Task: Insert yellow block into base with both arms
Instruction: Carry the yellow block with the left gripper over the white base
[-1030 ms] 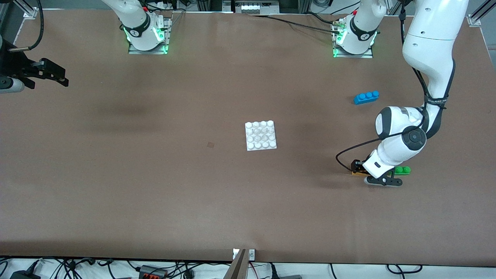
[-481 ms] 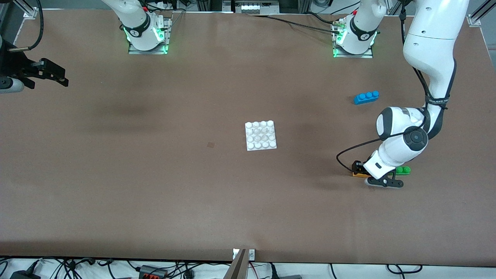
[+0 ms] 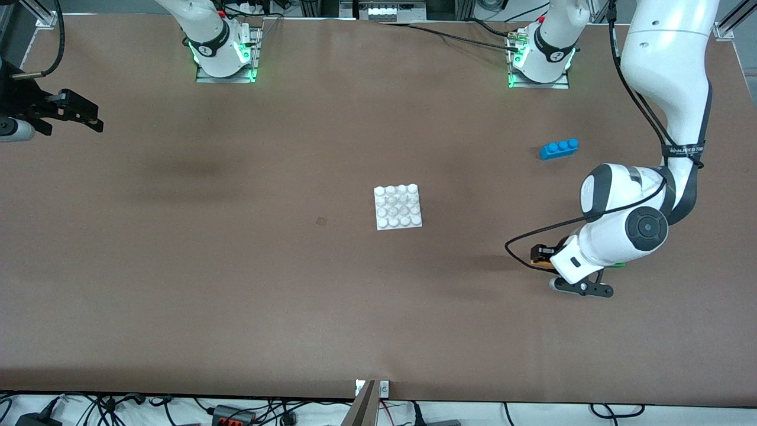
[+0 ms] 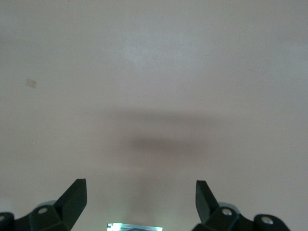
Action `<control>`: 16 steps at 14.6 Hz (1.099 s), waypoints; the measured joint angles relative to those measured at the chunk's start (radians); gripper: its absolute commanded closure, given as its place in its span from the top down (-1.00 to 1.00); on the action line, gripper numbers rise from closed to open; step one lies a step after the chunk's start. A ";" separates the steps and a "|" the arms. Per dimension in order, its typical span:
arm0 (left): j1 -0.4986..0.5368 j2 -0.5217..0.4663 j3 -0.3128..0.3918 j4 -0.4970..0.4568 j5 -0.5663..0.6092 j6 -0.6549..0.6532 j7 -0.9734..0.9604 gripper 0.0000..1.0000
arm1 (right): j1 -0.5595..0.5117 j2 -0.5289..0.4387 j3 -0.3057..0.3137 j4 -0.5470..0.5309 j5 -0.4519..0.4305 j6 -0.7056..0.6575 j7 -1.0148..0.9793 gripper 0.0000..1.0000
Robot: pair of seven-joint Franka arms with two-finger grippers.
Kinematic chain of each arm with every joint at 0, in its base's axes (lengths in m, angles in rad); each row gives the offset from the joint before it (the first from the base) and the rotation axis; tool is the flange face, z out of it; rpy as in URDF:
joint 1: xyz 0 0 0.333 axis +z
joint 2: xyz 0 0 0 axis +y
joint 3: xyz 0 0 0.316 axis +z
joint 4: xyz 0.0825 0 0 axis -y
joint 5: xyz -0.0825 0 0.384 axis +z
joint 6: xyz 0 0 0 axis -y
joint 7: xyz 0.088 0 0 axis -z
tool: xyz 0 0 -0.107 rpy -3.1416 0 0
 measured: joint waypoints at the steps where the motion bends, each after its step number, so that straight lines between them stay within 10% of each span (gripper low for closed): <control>1: -0.014 -0.003 -0.011 0.006 0.000 -0.015 -0.005 0.03 | 0.000 0.000 0.000 0.000 0.000 0.000 0.000 1.00; 6: -0.078 -0.040 -0.120 0.011 0.000 -0.071 -0.173 -0.02 | 0.000 0.000 0.000 0.000 0.000 0.000 0.000 1.00; 16: -0.322 0.016 -0.124 0.007 0.000 -0.045 -0.518 -0.06 | -0.002 0.000 -0.002 0.000 0.000 0.000 0.000 1.00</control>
